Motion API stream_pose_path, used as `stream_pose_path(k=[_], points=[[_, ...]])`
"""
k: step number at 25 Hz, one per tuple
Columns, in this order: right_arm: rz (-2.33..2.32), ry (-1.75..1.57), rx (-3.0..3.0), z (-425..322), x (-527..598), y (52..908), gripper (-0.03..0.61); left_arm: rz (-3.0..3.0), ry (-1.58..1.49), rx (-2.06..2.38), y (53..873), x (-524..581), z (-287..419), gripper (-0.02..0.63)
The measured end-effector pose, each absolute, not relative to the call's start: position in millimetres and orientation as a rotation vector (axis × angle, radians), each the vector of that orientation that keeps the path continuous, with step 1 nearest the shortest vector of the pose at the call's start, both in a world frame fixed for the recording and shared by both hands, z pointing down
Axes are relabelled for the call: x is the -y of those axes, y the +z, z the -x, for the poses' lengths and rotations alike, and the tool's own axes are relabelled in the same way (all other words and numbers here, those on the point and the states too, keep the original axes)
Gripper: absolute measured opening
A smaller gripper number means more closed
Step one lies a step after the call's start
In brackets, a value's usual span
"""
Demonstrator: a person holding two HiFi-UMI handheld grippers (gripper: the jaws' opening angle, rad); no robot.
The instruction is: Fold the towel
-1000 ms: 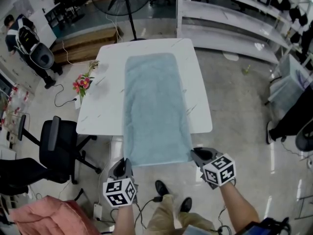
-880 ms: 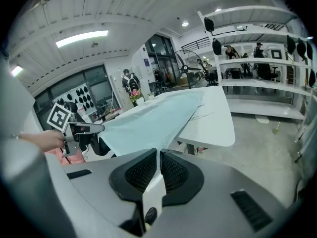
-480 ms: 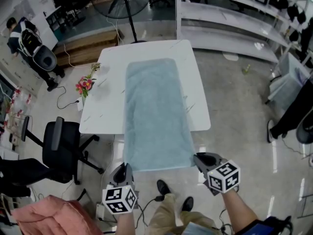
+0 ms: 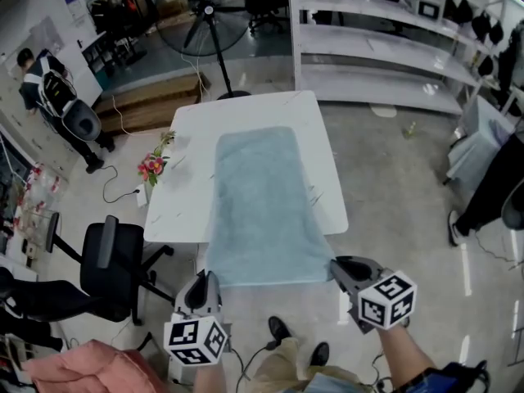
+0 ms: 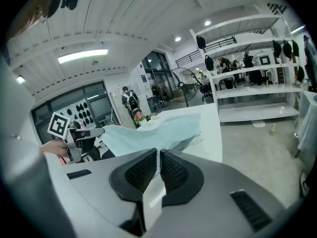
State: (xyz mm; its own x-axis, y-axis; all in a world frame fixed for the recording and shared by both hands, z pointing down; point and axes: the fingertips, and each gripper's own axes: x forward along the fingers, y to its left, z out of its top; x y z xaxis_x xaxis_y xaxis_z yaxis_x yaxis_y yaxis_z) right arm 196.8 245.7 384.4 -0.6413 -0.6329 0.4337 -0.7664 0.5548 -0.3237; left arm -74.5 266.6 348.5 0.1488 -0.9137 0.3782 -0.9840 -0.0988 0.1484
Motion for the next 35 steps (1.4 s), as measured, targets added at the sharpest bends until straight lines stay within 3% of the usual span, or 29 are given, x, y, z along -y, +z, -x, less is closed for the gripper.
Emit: stream_pose_path(k=[18, 35], points=[[-1.513, 0.58, 2.648, -179, -108, 266, 0.035, -2.28, 0.087, 1.856, 251, -127, 98, 0.031], [-1.573, 0.618, 2.586, -166, 24, 293, 0.038, -2.245, 0.181, 1.837, 289, 12, 113, 0.032]])
